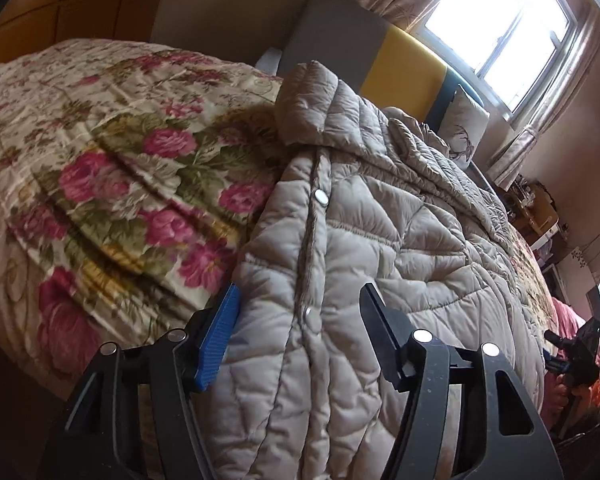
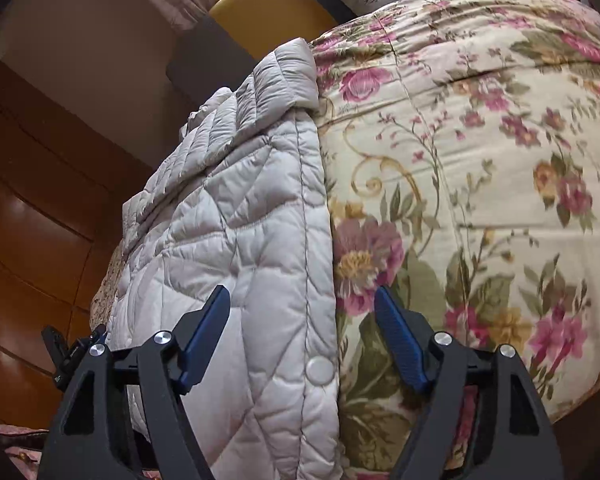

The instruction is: Fold large clothes

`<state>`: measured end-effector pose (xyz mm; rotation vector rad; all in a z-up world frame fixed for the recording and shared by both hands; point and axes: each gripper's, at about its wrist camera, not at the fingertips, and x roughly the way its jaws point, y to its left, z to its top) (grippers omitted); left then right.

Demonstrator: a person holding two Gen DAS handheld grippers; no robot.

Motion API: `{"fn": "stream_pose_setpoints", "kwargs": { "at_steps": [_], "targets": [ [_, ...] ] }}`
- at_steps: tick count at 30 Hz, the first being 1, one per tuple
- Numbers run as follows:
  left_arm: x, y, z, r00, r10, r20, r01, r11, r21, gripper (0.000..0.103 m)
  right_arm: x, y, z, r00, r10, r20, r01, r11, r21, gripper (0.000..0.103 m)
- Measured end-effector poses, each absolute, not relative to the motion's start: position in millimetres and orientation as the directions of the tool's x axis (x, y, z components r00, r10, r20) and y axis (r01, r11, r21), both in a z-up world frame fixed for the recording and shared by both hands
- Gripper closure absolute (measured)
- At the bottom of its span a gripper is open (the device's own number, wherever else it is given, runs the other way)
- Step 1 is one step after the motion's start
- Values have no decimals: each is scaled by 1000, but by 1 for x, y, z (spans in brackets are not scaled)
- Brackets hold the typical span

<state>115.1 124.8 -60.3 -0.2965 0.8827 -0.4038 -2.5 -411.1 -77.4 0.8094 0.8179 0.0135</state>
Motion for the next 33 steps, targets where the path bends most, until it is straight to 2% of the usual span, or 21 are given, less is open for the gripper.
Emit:
{"fn": "stream_pose_setpoints", "kwargs": {
  "at_steps": [5,8,10,14,20,21,22,23,24,25,28,33],
  "targets": [
    [94,152,-69,559,-472,-682,176,871,-459,43,-26,-400,-86,728,418,-543,199,629,752,28],
    [80,165,-76,521,-565,-640,176,805,-567,43,-36,-390,-91,720,480,-501,158,590,792,28],
    [70,165,-79,474,-629,-616,199,758,-621,43,-39,-385,-95,706,518,-483,144,563,814,28],
    [53,148,-87,385,-672,-632,257,736,-626,43,-40,-375,-100,672,573,-469,127,535,835,28],
    [43,124,-97,259,-750,-609,321,661,-678,43,-32,-357,-108,607,660,-444,79,505,859,25],
    [42,118,-98,243,-754,-610,337,655,-676,44,-29,-352,-109,599,661,-453,72,519,852,25],
    [40,109,-98,218,-762,-610,362,644,-674,57,-27,-348,-109,586,666,-461,63,530,846,26],
    [36,102,-97,202,-762,-616,391,639,-662,62,-25,-344,-108,575,669,-471,54,543,838,27],
    [32,96,-94,203,-754,-625,422,643,-639,68,-24,-340,-107,567,674,-473,40,551,834,32],
    [30,91,-89,212,-748,-629,450,646,-616,75,-23,-337,-106,558,688,-464,24,546,838,48],
    [30,96,-73,230,-793,-564,461,600,-654,84,-20,-328,-101,549,707,-446,-20,544,839,70],
    [21,113,-33,344,-830,-439,501,558,-662,87,-28,-340,-64,642,712,-286,-147,480,865,75]
  ]
}}
